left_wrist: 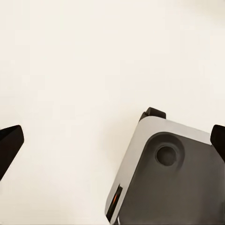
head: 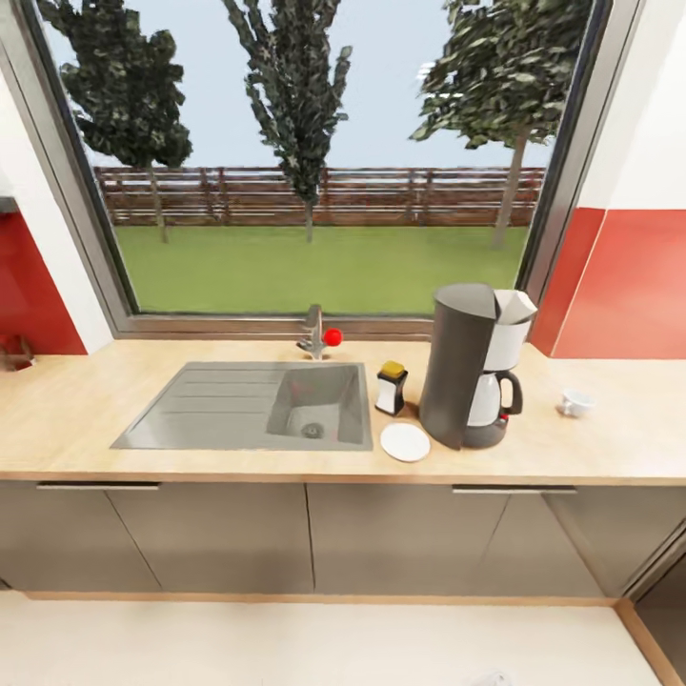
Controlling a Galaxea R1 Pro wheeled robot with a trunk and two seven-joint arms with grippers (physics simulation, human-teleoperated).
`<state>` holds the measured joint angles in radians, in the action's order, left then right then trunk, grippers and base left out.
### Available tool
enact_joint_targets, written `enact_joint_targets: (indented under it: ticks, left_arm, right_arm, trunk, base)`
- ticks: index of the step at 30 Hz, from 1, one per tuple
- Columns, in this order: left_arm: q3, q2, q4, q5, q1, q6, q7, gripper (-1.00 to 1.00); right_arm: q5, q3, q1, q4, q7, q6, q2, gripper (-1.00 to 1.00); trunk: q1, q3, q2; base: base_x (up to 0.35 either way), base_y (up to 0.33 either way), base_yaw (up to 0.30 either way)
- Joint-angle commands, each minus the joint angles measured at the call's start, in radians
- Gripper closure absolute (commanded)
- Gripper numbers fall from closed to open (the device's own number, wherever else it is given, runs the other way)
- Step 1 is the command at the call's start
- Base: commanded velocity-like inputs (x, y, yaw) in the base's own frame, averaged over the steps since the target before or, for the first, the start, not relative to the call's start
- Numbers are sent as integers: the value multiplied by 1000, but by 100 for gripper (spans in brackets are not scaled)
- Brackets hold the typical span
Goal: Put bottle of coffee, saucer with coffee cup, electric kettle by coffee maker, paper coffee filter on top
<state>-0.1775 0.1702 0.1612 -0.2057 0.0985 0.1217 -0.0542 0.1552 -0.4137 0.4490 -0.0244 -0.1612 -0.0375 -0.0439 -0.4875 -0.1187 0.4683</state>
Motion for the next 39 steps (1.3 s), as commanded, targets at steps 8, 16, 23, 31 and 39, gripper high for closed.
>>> enact_joint_targets:
  ticks: [8, 16, 23, 31, 39]
  left_arm:
    - [-2, -3, -2, 28, 1, 2, -6, -100]
    - [2, -24, -3, 114, 1, -2, -4, -100]
    - [4, -25, -6, 117, 1, -8, 6, -100]
    - [7, -18, -24, 118, 1, -9, 7, -100]
    - [9, -13, -32, 118, 1, -7, 7, -100]
  right_arm:
    - [11, -8, 0, -2, -2, -4, 0, -100]
    - [11, -7, -50, 0, 196, -4, -23, -100]
    - [11, -8, -89, -1, 219, -6, -52, -100]
    - [12, -8, -149, -1, 215, -9, -45, -100]
    - [15, -7, -166, -2, 210, -4, -33, -100]
  trunk:
    - [-1, -10, 2]
    - [-1, -17, 2]
    - [-1, -24, 2]
    - [-1, -31, 2]
    - [-1, -38, 2]
  base:
    - [63, 23, 232]
    - [1, 0, 234]
    - [0, 0, 238]
    - [0, 0, 242]
    - [77, 56, 243]
